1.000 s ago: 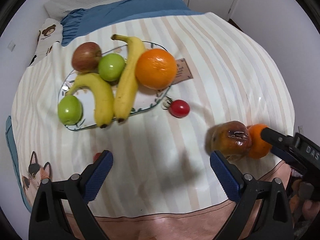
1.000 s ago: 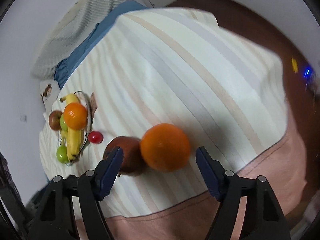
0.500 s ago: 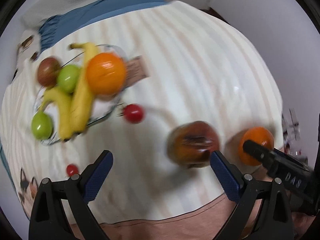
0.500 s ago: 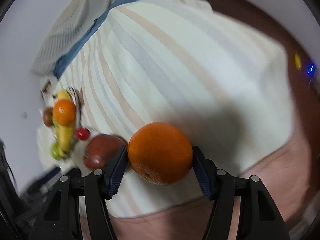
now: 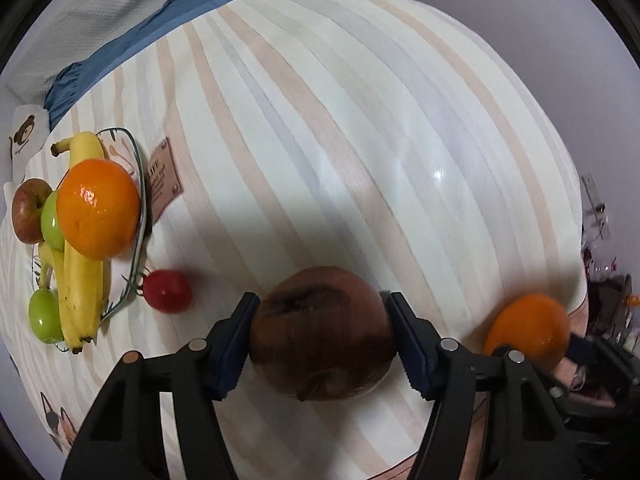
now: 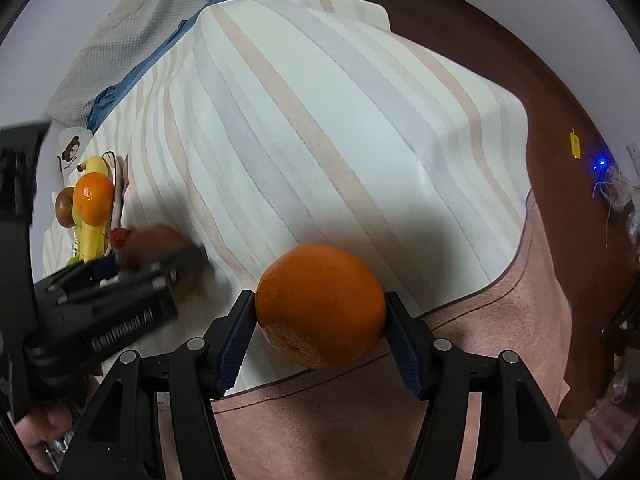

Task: Organize fruits
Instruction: 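Grasp the dark red apple with the left tool while the right tool grasps the orange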

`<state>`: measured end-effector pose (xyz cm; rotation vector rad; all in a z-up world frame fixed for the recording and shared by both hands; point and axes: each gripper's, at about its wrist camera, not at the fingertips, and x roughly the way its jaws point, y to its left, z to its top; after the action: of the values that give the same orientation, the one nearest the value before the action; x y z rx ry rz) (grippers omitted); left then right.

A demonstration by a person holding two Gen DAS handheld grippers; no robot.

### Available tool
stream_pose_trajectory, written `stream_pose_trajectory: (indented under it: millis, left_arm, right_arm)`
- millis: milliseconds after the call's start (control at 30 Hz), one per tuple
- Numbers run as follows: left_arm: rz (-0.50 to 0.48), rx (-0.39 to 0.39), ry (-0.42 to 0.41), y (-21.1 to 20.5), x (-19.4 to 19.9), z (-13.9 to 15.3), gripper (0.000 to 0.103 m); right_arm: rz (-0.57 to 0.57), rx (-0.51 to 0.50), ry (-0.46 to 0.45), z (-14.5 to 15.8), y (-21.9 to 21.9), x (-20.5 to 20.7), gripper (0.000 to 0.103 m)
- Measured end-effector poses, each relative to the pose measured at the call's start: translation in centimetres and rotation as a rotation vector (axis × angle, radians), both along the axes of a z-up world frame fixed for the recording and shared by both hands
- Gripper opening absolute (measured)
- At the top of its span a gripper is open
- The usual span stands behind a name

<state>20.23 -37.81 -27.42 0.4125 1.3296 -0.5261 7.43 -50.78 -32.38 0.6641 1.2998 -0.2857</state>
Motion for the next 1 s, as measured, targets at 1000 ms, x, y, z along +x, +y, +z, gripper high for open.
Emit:
stream_pose_trajectory:
  millis: [1000]
  left_arm:
    - [0.178,-0.039,0.118,9.0,-1.4,-2.6,0.062]
  right_arm:
    - [0.264,-0.103,0.007,0.4,6.3,1.5,0.066]
